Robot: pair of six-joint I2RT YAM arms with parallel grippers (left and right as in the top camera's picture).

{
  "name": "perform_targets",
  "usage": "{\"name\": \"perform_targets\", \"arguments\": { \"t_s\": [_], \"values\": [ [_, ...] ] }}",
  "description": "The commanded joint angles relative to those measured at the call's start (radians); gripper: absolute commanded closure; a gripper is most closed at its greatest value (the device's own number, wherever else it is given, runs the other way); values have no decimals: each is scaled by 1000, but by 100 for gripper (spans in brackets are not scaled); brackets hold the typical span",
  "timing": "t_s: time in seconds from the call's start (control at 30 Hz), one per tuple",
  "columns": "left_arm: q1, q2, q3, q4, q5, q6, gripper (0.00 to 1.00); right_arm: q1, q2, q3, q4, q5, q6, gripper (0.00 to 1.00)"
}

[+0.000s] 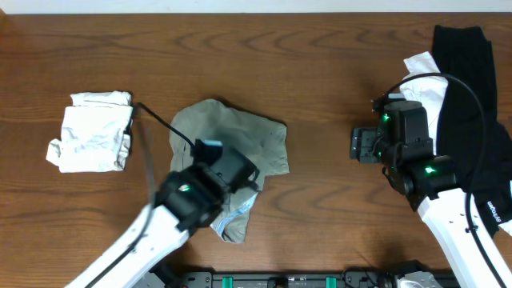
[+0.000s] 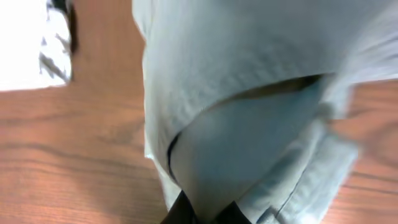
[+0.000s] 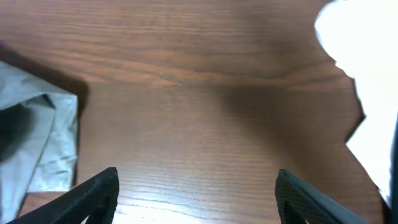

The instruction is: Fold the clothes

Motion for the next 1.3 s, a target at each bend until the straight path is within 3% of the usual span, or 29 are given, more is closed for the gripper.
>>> {"name": "perform_targets", "arguments": {
  "t_s": [0.0, 0.17, 0.33, 0.63, 1.13, 1.27],
  "values": [
    [-3, -65, 158, -39, -16, 78, 94, -4, -2, -3, 17, -150, -72, 22],
    [-3, -91, 340, -71, -16, 147, 94, 27, 51, -5, 36, -273, -121, 22],
    [-3, -91, 478, -77, -16, 187, 93, 128, 175, -5, 101, -346, -184, 15],
    [-3, -89, 583, -85, -17, 231, 94, 306, 367, -5, 319, -340, -128, 14],
    [-3, 0, 583, -115, -17, 249, 94, 320, 372, -5, 123, -336, -225, 14],
    [-3, 4, 583, -114, -17, 249, 94, 320, 372, -5, 140, -336, -228, 14]
  ]
}}
